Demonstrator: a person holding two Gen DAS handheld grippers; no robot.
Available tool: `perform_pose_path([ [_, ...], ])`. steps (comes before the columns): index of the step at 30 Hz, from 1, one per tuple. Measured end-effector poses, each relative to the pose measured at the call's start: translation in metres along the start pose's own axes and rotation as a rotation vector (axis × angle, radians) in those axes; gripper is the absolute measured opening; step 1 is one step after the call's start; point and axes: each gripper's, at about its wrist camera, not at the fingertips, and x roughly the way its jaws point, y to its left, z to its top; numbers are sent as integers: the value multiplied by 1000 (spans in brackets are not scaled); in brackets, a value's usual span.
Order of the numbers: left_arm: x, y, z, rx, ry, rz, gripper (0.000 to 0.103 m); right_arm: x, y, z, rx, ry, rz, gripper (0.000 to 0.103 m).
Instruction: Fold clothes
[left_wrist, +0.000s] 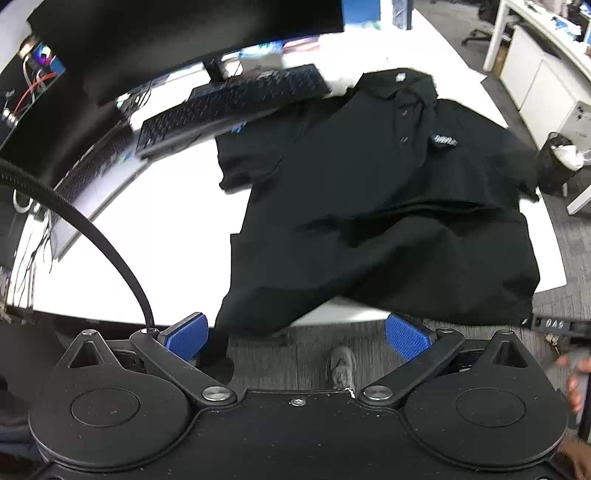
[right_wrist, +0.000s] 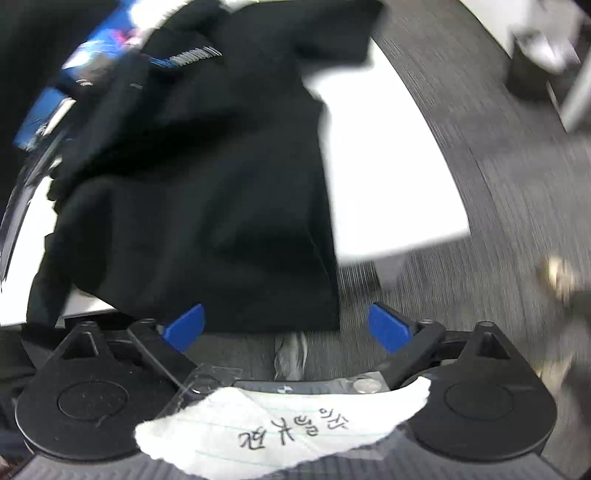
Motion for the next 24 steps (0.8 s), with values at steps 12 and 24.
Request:
perform_pose_path([
  [12, 9, -19, 13, 81, 1, -43, 102, -17, -28, -13, 176, -127, 222, 3],
  [24, 28, -6, 2, 53, 28, -5, 102, -89, -93, -34, 106, -212, 7, 42],
])
